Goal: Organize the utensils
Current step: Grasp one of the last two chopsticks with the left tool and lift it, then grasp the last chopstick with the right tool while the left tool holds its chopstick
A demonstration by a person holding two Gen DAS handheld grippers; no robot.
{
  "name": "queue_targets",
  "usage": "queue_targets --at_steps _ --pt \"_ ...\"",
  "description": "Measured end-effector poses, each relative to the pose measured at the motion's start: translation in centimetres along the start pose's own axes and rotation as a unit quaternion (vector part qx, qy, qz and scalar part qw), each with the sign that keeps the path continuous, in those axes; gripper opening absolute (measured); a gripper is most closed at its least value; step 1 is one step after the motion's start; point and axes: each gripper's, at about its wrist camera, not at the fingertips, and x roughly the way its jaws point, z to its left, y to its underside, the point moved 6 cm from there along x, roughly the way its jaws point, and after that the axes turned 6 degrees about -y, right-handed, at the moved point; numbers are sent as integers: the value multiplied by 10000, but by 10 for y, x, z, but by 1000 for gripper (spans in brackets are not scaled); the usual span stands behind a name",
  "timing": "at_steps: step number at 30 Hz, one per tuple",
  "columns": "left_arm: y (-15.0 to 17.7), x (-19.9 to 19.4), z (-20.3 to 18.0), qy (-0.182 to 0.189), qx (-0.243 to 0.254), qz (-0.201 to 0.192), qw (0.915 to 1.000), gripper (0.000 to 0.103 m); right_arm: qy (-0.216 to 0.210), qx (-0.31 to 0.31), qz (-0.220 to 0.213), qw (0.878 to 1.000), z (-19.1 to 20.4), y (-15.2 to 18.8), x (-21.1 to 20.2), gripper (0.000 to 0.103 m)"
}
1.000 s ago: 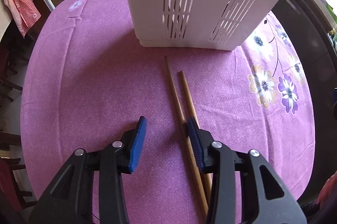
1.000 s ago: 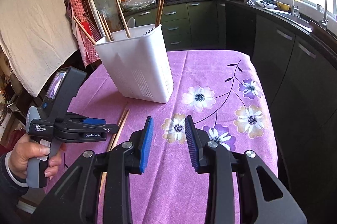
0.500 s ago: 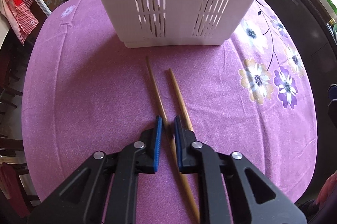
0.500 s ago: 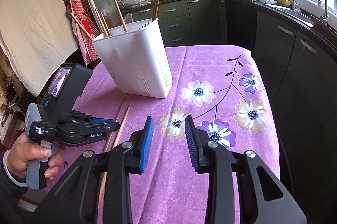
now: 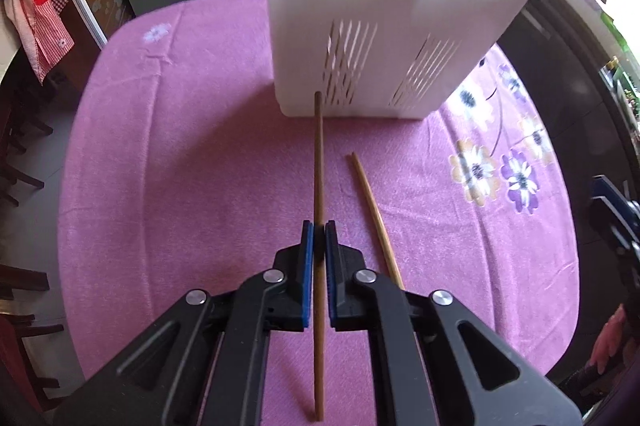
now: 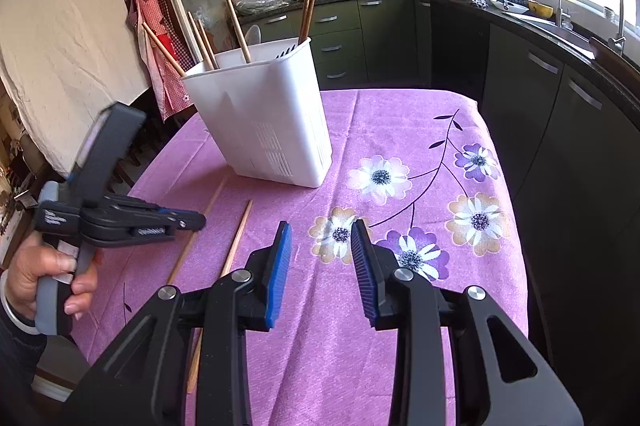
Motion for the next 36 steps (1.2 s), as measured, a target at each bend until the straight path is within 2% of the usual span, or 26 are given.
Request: queue_targets --at_steps 7,15,20,25,32,36 --pt "1 -54 19 64 23 -654 9978 6 -21 -25 17 10000 8 -1 0 31" --pt "22 -104 36 -4 103 -1279 9917 6 -23 -171 108 9998 23 -1 5 31" --pt "33 -118 40 -93 165 -1453 9892 6 -46 -264 175 9995 32 0 9 35" --pt "40 -121 46 -118 195 -1500 9884 6 -129 -335 446 9984 43 5 27 36" --pt "47 -127 50 -122 260 -1547 9875 6 -314 -360 1310 9902 61 22 90 36" --pt "50 -127 53 -123 287 -1534 9877 6 -305 -345 1547 9869 70 27 117 36"
